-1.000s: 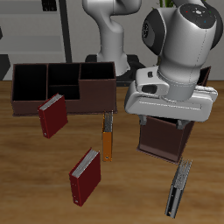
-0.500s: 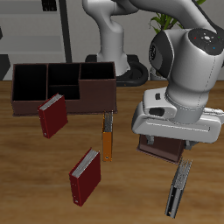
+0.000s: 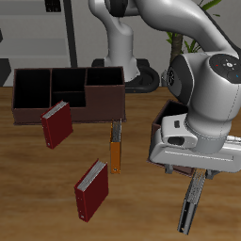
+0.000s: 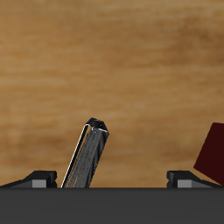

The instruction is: Place the striped book into the left desk caddy's left compartment

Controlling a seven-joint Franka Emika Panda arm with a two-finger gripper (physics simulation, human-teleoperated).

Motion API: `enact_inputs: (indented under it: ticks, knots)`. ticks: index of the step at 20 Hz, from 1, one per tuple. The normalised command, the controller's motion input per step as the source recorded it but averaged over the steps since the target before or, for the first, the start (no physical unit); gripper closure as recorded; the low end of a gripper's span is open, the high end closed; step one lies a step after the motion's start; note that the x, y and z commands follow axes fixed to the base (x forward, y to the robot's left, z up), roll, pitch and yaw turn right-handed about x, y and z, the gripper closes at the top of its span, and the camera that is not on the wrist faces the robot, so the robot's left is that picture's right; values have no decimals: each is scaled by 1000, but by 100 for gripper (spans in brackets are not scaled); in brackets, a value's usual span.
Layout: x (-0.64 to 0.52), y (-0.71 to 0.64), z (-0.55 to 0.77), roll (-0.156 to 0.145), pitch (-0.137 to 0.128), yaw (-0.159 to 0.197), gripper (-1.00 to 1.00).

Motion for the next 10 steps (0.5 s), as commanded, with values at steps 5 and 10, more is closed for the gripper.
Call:
enact_inputs:
  ticks: [5, 10]
  knots:
    - [72, 45, -208, 16, -27, -19, -100]
    - [-5, 46, -284, 10, -4, -44, -100]
